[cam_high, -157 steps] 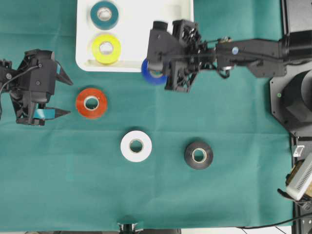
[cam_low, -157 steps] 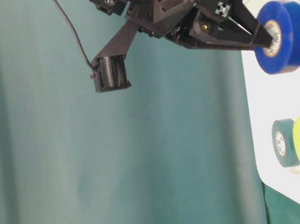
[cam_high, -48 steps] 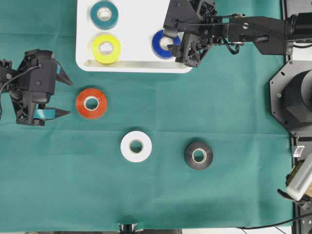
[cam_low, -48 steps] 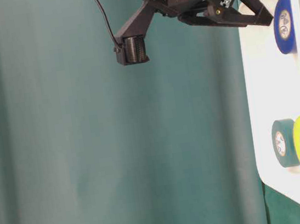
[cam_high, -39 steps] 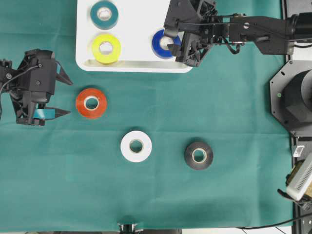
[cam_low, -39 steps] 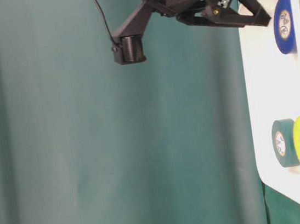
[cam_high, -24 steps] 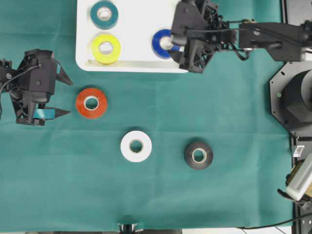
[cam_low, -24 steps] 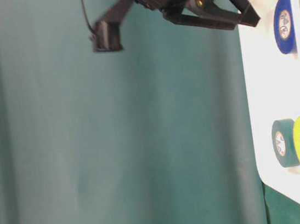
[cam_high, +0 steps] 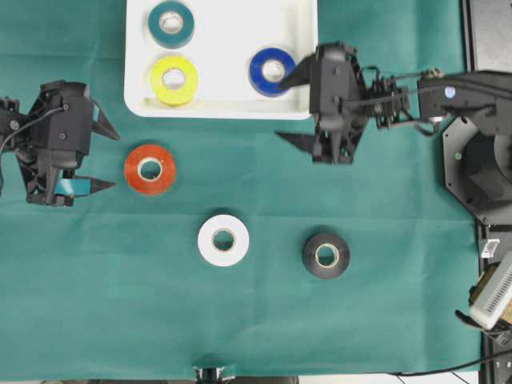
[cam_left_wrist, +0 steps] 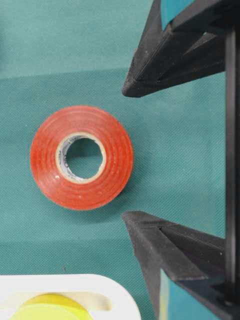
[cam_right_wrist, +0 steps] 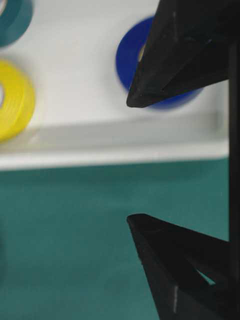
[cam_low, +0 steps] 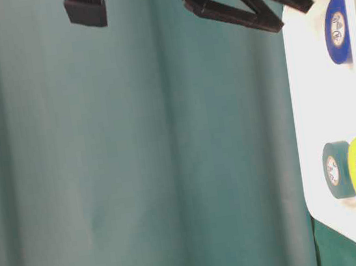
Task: Put the tape alternately from left to right into the white case.
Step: 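Open right gripper, release blue roll, and withdraw to the right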
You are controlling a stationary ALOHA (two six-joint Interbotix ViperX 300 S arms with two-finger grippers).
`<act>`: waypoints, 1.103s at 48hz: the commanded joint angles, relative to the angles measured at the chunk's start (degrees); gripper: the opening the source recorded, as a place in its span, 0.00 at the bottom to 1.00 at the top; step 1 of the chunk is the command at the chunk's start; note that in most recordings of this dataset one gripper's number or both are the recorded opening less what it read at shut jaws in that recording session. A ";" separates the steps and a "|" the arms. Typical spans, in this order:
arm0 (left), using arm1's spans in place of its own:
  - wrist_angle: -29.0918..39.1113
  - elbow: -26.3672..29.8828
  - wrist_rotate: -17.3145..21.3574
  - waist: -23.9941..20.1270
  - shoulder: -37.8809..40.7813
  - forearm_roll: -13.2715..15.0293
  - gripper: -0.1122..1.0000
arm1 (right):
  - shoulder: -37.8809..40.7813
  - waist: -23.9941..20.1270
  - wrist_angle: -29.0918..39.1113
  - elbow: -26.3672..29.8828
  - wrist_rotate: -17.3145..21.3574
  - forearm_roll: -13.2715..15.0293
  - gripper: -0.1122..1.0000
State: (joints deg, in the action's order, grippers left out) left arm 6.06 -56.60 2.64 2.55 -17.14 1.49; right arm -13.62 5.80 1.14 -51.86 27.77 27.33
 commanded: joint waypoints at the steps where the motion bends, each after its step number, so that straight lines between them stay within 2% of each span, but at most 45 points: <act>1: -0.44 0.88 0.09 0.18 -0.44 0.18 1.00 | -1.23 -1.41 -1.14 0.09 0.00 -0.18 0.77; 25: -0.44 0.88 0.09 0.18 -0.44 0.18 1.00 | -1.58 -7.21 -1.23 -1.32 0.00 -0.09 0.76; 53: -0.44 0.97 0.00 1.14 -0.18 0.18 1.00 | -2.81 -7.73 -1.23 -2.64 0.00 -0.18 0.76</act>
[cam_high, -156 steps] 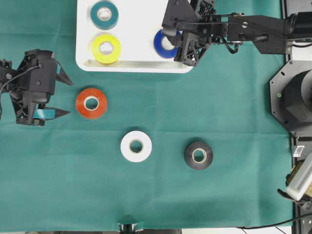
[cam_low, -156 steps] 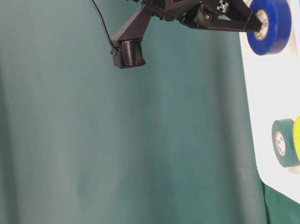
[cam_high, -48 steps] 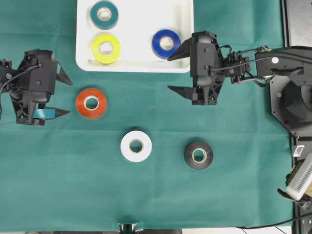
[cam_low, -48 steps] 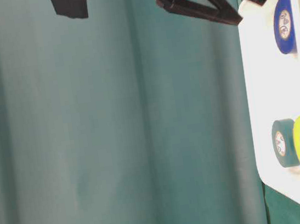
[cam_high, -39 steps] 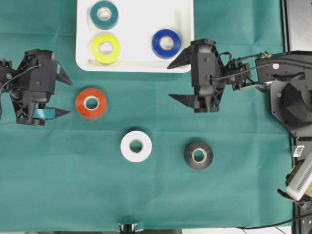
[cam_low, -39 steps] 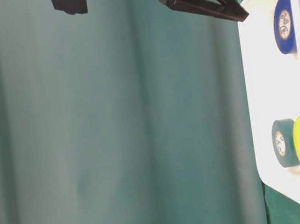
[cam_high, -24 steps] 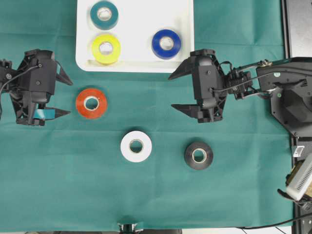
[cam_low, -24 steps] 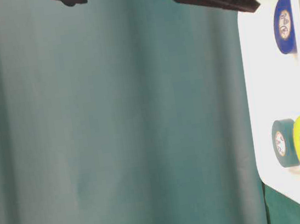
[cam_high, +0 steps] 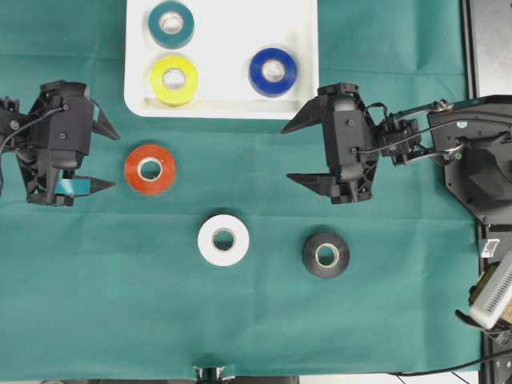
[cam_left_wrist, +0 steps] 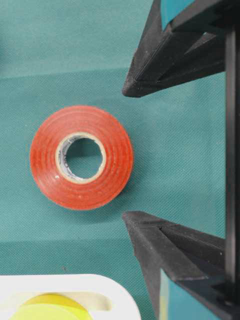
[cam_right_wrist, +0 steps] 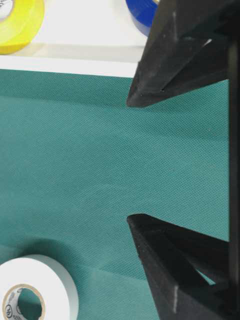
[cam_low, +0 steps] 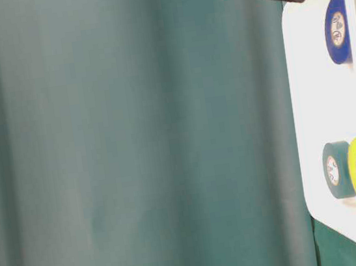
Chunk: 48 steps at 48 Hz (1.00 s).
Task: Put the tape alternately from left to right into the white case.
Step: 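Open right gripper, release blue roll, and withdraw to the right, then lower left gripper onto the red roll and grip its core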
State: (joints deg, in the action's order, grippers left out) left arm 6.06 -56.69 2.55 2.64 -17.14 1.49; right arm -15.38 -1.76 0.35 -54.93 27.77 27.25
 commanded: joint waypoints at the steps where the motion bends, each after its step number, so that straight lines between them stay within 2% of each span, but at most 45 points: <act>1: -0.35 1.05 0.09 1.32 -0.09 0.09 1.00 | -0.97 -0.18 -0.53 0.44 0.00 -0.09 0.76; 9: -0.88 1.05 0.09 4.04 1.05 0.18 1.00 | -0.70 -0.18 -0.44 0.53 0.00 -0.09 0.77; 18: -4.57 1.41 0.09 6.50 3.96 0.18 1.00 | -0.18 -0.18 -0.44 0.70 0.00 0.00 0.76; 25: -6.42 2.64 0.18 6.68 6.68 0.18 1.00 | 0.00 -0.18 -0.53 0.70 0.00 0.00 0.76; 48: -6.42 6.94 0.26 6.68 14.06 0.09 1.00 | -0.09 -0.18 -0.44 0.44 0.00 0.00 0.77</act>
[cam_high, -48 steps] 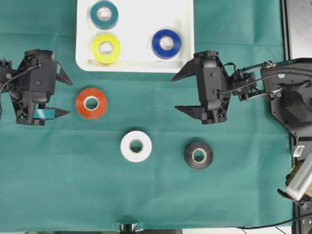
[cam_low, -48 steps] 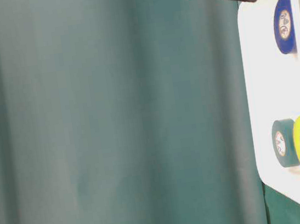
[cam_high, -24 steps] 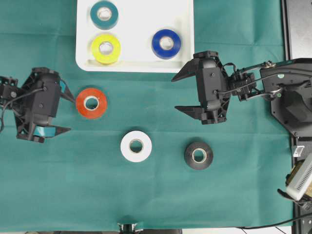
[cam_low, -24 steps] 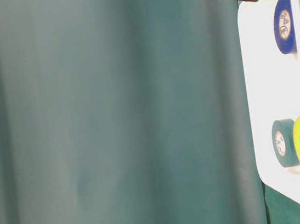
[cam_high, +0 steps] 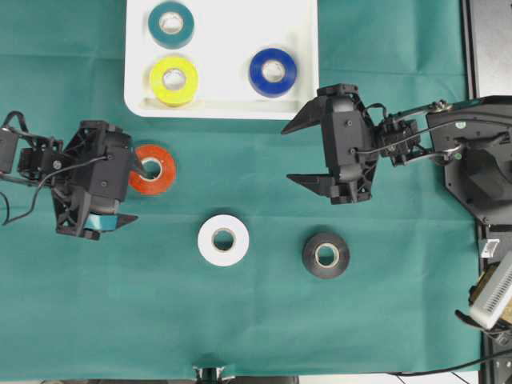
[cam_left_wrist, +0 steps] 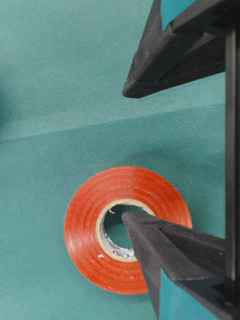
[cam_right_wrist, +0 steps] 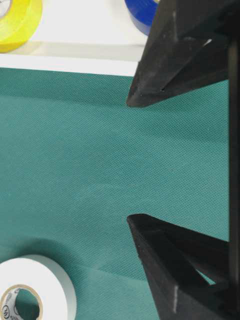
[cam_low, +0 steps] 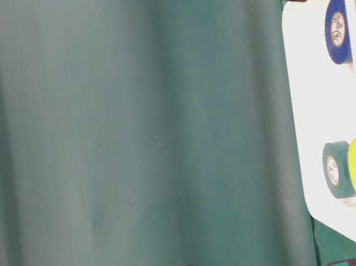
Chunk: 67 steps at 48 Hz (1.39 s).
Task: Put the tape alternately from left to right into the white case.
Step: 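Lower left gripper onto the red roll and grip its core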
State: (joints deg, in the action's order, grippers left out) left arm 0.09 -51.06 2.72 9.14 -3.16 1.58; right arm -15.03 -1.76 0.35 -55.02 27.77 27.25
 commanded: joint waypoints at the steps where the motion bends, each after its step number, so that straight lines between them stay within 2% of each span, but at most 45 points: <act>1: -0.44 1.41 0.09 0.18 0.26 0.00 1.00 | -0.44 -0.18 -0.44 0.53 0.00 0.00 0.77; 37: 0.09 4.57 0.09 -0.97 6.94 -0.09 1.00 | 1.05 -0.18 -0.53 0.53 0.00 -0.09 0.77; 47: 1.32 4.75 0.09 -0.97 7.03 -0.09 0.96 | 1.05 -0.18 -0.44 0.44 0.00 -0.09 0.77; 54: 1.32 4.92 0.18 -0.97 6.77 -0.09 0.86 | 1.05 -0.18 -0.44 0.53 0.00 -0.09 0.77; 57: 1.32 5.01 0.18 -1.05 6.77 -0.09 0.75 | 1.05 -0.18 -0.44 0.53 0.09 -0.09 0.76; 64: 1.32 5.01 0.18 -1.14 6.68 -0.09 0.40 | 1.05 -0.18 -0.53 0.53 0.00 0.00 0.77; 65: 1.32 4.92 0.26 -1.23 6.68 -0.09 0.36 | 1.05 -0.18 -0.44 0.53 0.00 -0.09 0.76; 67: 1.41 4.92 0.26 -1.32 6.68 -0.09 0.35 | 1.05 -0.18 -0.53 0.53 0.09 -0.09 0.76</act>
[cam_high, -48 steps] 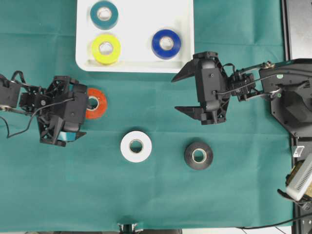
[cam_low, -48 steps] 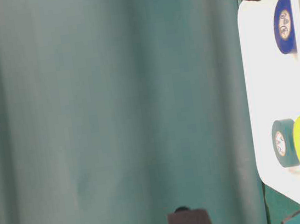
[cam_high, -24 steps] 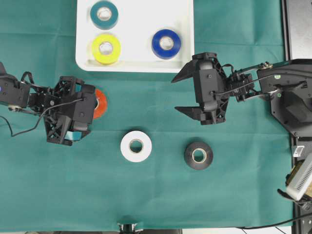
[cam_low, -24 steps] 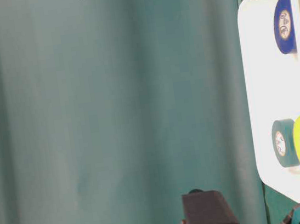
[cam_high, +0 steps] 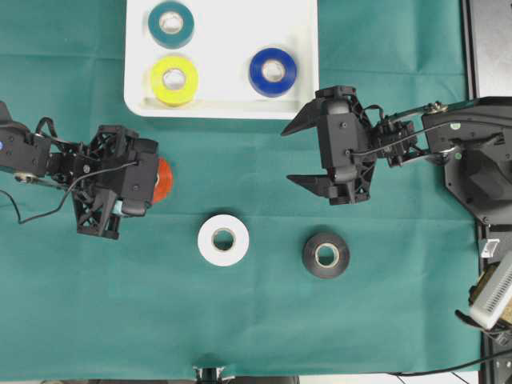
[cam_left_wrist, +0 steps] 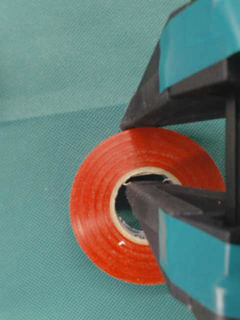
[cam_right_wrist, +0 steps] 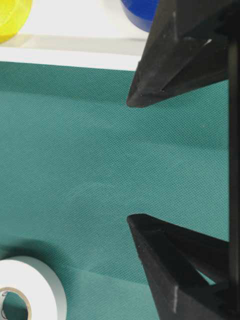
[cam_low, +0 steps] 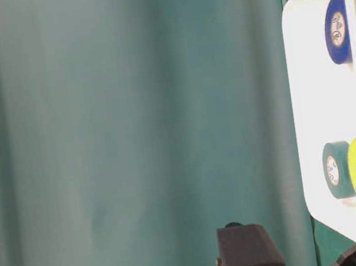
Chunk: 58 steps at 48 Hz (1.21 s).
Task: Put the tape alternately from left to right into the white case.
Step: 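Lower left gripper onto the red roll and grip its core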
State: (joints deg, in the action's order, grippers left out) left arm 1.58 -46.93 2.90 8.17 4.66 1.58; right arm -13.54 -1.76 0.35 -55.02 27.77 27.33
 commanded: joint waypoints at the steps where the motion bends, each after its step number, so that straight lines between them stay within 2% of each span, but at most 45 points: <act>1: -0.18 0.79 0.09 -0.44 -1.14 -0.09 0.35 | -0.44 -0.18 -0.44 0.44 0.00 -0.18 0.77; 22: -0.18 0.88 0.00 -0.44 -1.67 -0.09 0.35 | -0.44 -0.18 -0.53 0.44 0.00 -0.18 0.76; 46: 3.87 3.34 0.35 -0.79 -8.35 -0.18 0.35 | -0.44 -0.18 -0.44 0.53 0.09 -0.09 0.77; 52: 5.45 5.27 1.14 -1.76 -8.35 -0.26 0.35 | -0.53 -0.18 -0.53 0.53 0.09 -0.09 0.77; 58: 6.77 6.68 3.52 -3.25 -8.00 -0.26 0.35 | -0.44 -0.18 -0.44 0.53 0.09 -0.09 0.77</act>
State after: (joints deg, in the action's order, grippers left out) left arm 8.00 -42.28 5.36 6.06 -2.20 1.49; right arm -13.54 -1.76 0.35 -55.02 27.77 27.33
